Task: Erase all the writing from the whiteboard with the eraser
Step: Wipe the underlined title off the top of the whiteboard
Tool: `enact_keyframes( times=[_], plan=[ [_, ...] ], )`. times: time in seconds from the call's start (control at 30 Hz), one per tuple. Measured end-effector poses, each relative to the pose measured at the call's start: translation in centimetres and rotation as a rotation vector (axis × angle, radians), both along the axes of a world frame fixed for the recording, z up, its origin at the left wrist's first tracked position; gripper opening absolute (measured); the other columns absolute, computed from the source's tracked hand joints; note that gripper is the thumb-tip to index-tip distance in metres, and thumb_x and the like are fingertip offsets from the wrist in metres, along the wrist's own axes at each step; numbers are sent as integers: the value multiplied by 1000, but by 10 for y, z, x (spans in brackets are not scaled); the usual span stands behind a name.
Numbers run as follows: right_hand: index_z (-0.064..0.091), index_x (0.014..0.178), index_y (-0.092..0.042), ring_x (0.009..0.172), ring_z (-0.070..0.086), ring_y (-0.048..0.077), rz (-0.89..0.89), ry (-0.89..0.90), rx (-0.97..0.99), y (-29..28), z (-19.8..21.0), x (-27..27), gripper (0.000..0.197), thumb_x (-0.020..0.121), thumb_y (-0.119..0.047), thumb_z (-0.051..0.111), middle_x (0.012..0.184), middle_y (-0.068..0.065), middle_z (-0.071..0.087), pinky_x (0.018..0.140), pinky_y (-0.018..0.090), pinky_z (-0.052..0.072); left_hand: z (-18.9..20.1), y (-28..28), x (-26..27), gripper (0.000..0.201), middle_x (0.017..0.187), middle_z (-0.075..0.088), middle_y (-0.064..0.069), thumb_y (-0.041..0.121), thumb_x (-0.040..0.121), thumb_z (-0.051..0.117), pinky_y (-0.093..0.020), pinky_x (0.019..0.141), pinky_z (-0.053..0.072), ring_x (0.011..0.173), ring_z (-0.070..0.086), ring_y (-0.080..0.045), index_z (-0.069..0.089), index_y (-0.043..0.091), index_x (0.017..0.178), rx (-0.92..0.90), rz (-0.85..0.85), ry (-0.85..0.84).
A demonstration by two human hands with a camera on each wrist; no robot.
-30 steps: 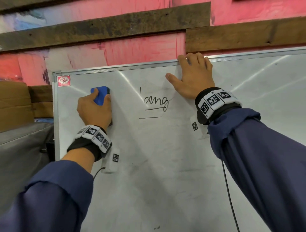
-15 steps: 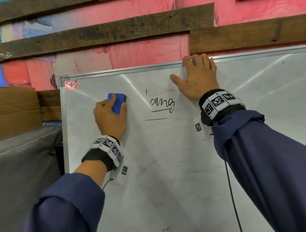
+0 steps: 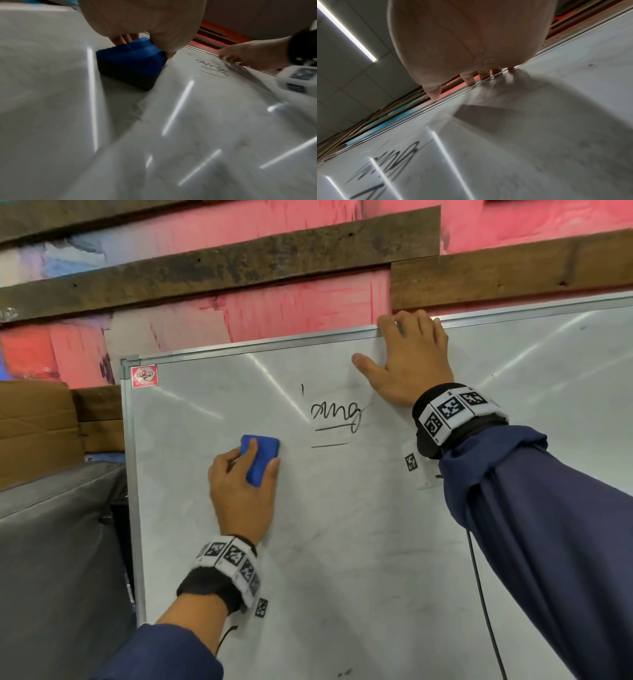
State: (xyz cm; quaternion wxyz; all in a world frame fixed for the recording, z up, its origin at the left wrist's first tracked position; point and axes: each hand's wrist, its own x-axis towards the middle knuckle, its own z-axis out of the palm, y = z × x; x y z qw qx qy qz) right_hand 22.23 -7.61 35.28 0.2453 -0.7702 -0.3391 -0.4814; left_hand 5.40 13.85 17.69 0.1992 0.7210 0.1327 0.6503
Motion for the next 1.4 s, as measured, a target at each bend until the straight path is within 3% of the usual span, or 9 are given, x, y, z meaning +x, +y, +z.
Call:
enact_keyframes(
  times=[0.1,0.27,0.4,0.6,0.73,0.93,1.23,1.4],
  plan=[
    [43,140,-21,140,28,33,1,4,-4,1,1,-1,73,87,-70,38,142,7,45,121,53,13,7,18,-11,53,115,52,1,34,86,76,-37,98,48,109,56,-26,62,18,134,-87,21,-54],
    [44,140,-21,138,30,32,1,-5,-6,-2,2,-1,73,87,-70,38,141,7,45,121,53,14,42,32,-6,55,118,57,-13,36,87,75,-29,97,43,109,57,-30,61,14,135,-193,85,-120],
    [44,140,-21,138,30,31,0,-6,-4,0,1,0,74,86,-71,37,140,6,46,120,52,15,55,30,0,55,120,56,-11,38,87,74,-35,100,45,113,56,-30,60,17,136,-217,68,-136],
    [44,140,-21,141,29,33,-7,-11,19,2,-1,1,75,86,-72,38,142,7,45,121,53,14,31,-17,22,51,116,54,-6,34,87,75,-25,94,42,107,53,-23,62,19,134,29,-12,-56],
    [45,138,-21,139,31,33,-21,-12,16,3,0,2,74,85,-72,37,140,6,47,120,53,16,56,-19,30,53,117,53,-5,40,88,73,-35,98,47,109,55,-27,61,18,135,36,-23,-49],
    [46,139,-22,139,31,31,-20,-17,16,2,1,2,70,86,-68,38,139,5,47,120,53,16,105,-23,44,53,120,55,-12,44,90,68,-27,96,38,112,53,-30,61,16,134,97,17,1],
    [48,136,-20,137,33,32,-16,-33,34,4,0,3,61,89,-56,35,137,7,48,119,52,19,42,-53,38,50,123,55,-7,37,89,71,-23,90,43,111,46,-19,60,20,135,254,-17,87],
    [48,136,-20,138,33,32,-12,-22,26,3,0,4,62,87,-55,34,139,7,48,119,52,19,50,-52,37,50,120,56,-8,39,89,71,-29,88,48,110,50,-23,62,18,133,282,-9,113]
  ],
)
